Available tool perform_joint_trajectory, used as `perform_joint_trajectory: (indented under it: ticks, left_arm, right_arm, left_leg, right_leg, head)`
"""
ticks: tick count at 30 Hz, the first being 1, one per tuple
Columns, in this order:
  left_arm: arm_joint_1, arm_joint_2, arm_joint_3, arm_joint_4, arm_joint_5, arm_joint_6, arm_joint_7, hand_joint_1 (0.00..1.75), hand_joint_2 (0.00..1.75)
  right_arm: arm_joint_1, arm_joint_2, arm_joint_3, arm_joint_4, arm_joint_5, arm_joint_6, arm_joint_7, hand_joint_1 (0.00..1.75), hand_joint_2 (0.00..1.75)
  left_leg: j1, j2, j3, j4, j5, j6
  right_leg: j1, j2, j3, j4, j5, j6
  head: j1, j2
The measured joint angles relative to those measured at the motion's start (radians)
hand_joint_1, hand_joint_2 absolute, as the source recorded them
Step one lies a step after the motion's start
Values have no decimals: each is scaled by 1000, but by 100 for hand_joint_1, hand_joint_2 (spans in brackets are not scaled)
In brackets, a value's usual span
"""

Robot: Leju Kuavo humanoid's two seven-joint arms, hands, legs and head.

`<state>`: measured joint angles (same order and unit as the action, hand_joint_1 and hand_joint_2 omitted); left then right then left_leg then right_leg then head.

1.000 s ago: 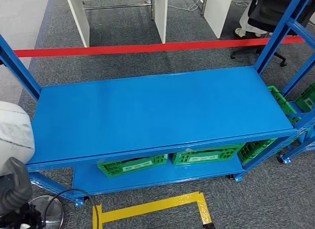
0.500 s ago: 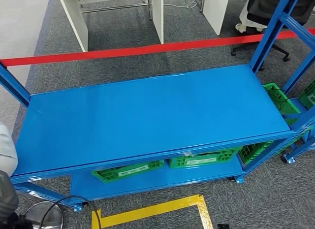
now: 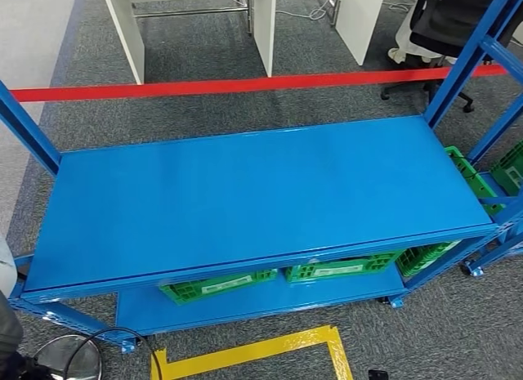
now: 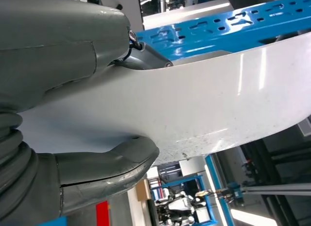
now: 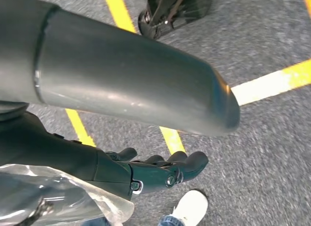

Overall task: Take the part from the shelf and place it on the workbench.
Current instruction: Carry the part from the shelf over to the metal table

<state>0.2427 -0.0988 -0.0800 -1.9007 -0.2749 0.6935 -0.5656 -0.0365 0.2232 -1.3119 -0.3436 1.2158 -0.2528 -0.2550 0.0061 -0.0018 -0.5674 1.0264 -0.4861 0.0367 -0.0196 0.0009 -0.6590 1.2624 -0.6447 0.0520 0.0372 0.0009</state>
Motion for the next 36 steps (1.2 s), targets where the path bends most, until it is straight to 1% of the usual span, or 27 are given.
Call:
perform_joint_trajectory:
  ticks: [1, 2, 3, 4, 5, 6, 7, 10, 12, 14, 15, 16, 17, 18, 19, 21, 22, 25, 26, 27, 28, 30, 31, 32, 33, 34, 36]
  left_arm:
    - [0, -1, 0, 0, -3, 1, 2, 175, 175]
    - [-1, -2, 1, 0, -6, 1, 3, 175, 175]
    - [-2, -2, 1, 0, -9, 1, 4, 175, 175]
    - [-3, -3, 1, 0, -11, 1, 4, 175, 175]
    - [-4, -3, 1, 0, -12, 1, 4, 175, 175]
    - [-5, -3, 1, 0, -14, 1, 5, 175, 175]
    - [-6, -4, 1, 1, -14, 0, 6, 175, 175]
    - [-15, -3, 0, 5, -13, -1, 11, 175, 175]
    - [-24, -2, 0, 9, -13, -3, 12, 175, 175]
    - [-34, -1, -2, 18, -12, -8, 12, 175, 175]
    - [-39, -1, -3, 24, -12, -10, 12, 175, 175]
    - [-45, -1, -4, 32, -12, -10, 12, 175, 175]
    - [-50, 0, -5, 39, -13, -10, 12, 175, 175]
    - [-56, 0, -5, 44, -13, -9, 12, 175, 175]
    - [-61, 0, -6, 47, -15, -7, 12, 175, 175]
    - [-69, 0, -6, 52, -20, -2, 12, 175, 175]
    - [-72, 0, -7, 54, -24, 0, 12, 175, 175]
    - [-74, 0, -6, 59, -45, 1, 12, 175, 175]
    - [-75, -1, -6, 61, -56, 1, 11, 175, 175]
    - [-76, -2, -5, 61, -68, 1, 11, 175, 175]
    - [-76, -3, -4, 62, -81, 1, 10, 175, 175]
    - [-77, -6, -3, 64, -107, 1, 5, 175, 175]
    - [-77, -8, -1, 66, -118, 1, 2, 175, 175]
    - [-77, -10, 1, 67, -129, 1, 0, 175, 175]
    - [-77, -13, 3, 68, -138, 1, 0, 175, 175]
    - [-77, -15, 7, 68, -146, 1, -1, 175, 175]
    - [-77, -21, 14, 69, -160, 1, -2, 175, 175]
  right_arm:
    - [2, 0, 1, 1, 14, 5, 7, 0, 0]
    - [3, 1, 3, 3, 24, 12, 11, 0, 0]
    - [3, 1, 6, 6, 31, 21, 14, 0, 0]
    - [3, 1, 9, 8, 36, 28, 16, 0, 0]
    - [2, 1, 12, 10, 40, 36, 17, 0, 0]
    - [1, 1, 16, 13, 46, 47, 17, 0, 0]
    - [1, 1, 20, 16, 54, 64, 17, 0, 0]
    - [6, 0, 35, 30, 81, 148, 9, 0, 0]
    - [8, 0, 47, 38, 99, 199, 6, 0, 0]
    - [9, -1, 64, 46, 131, 238, 20, 0, 0]
    - [11, -2, 75, 50, 151, 250, 32, 0, 0]
    - [13, -4, 87, 54, 170, 258, 46, 0, 0]
    - [15, -5, 99, 57, 183, 260, 57, 0, 0]
    - [17, -7, 109, 59, 191, 259, 64, 0, 0]
    - [19, -8, 116, 61, 195, 257, 69, 0, 0]
    - [21, -11, 126, 63, 199, 247, 72, 0, 0]
    - [20, -13, 131, 64, 201, 239, 72, 0, 0]
    - [21, -18, 142, 65, 206, 212, 71, 0, 0]
    - [21, -19, 144, 66, 208, 203, 71, 0, 0]
    - [21, -21, 145, 66, 210, 195, 71, 0, 0]
    - [21, -23, 146, 67, 212, 189, 70, 0, 0]
    - [20, -25, 149, 68, 216, 182, 69, 0, 0]
    - [20, -26, 150, 69, 217, 179, 68, 0, 0]
    - [20, -28, 150, 70, 218, 178, 68, 0, 0]
    - [20, -28, 150, 70, 219, 177, 68, 0, 0]
    - [19, -29, 150, 71, 220, 177, 68, 0, 0]
    - [15, -32, 150, 73, 221, 177, 68, 0, 0]
  left_leg:
    - [-2, 0, 0, 0, 0, 1]
    - [-3, 0, 1, 0, -1, 1]
    - [-4, -1, 3, 0, -1, 2]
    - [-5, -1, 4, 0, -1, 1]
    - [-8, -2, 5, 1, -2, 0]
    - [-10, -1, 4, 3, -2, -3]
    - [-11, -1, 2, 4, -1, -7]
    - [-9, -1, -1, 8, 0, -21]
    - [-7, -1, -15, 46, -35, -32]
    - [-2, -1, -56, 160, -108, -44]
    - [1, -1, -76, 221, -137, -48]
    - [4, -1, -88, 263, -152, -52]
    - [7, -1, -83, 267, -147, -54]
    - [9, -1, -58, 229, -122, -55]
    - [12, -1, -19, 161, -88, -55]
    - [12, -2, 48, 34, -47, -53]
    - [10, -3, 61, 3, -42, -50]
    - [5, -3, 50, -4, -32, -28]
    - [6, -1, 45, -6, -25, -18]
    - [6, 0, 38, -9, -18, -8]
    - [6, 2, 30, -11, -10, 1]
    - [1, 4, 10, -10, 4, 9]
    - [-2, 4, 0, -10, 11, 11]
    - [-5, 4, -10, -9, 18, 11]
    - [-8, 4, -18, -8, 25, 11]
    - [-10, 4, -25, -8, 31, 11]
    - [-13, 4, -33, -6, 42, 6]
  right_leg:
    - [0, 0, -19, 35, -2, 0]
    - [1, 0, -20, 29, 16, -1]
    - [1, 0, -2, -16, 50, -4]
    - [2, 0, 29, -87, 89, -9]
    - [4, 0, 62, -156, 117, -14]
    - [6, 0, 88, -207, 134, -19]
    - [8, 0, 101, -235, 139, -22]
    - [9, 0, 105, -245, 145, -33]
    - [4, -2, 103, -252, 154, -43]
    - [2, -5, 98, -254, 160, -49]
    - [2, -5, 94, -253, 162, -50]
    - [2, -6, 90, -252, 165, -50]
    - [2, -6, 86, -251, 167, -49]
    - [1, -5, 84, -249, 169, -47]
    - [0, -5, 82, -247, 171, -45]
    - [2, -3, 77, -243, 176, -37]
    - [4, -2, 73, -241, 180, -31]
    - [1, -1, 64, -242, 191, -10]
    - [0, -1, 58, -235, 180, -5]
    - [-1, -1, 47, -211, 155, -2]
    - [-2, -1, 29, -167, 117, 0]
    - [-1, -1, -14, -39, 35, 2]
    - [-1, -1, -24, 11, 14, 2]
    - [0, -1, -18, 28, 12, 1]
    - [0, -1, 6, 8, 28, -2]
    - [2, -1, 50, -51, 55, -7]
    - [7, -1, 149, -200, 88, -19]
  head:
    - [0, 0]
    - [0, 0]
    - [0, 0]
    - [0, 0]
    - [0, 0]
    - [-1, 0]
    - [-1, 0]
    - [-1, 0]
    - [-5, 0]
    - [-8, 0]
    - [-9, 0]
    - [-8, 0]
    - [-9, 0]
    - [-9, 0]
    - [-9, 0]
    - [-9, 0]
    - [-8, 0]
    - [-7, 0]
    - [-6, 0]
    - [-5, 0]
    - [-4, 0]
    - [-1, 0]
    - [-1, 0]
    - [-1, 0]
    - [-1, 0]
    - [-1, 0]
    - [-2, 0]
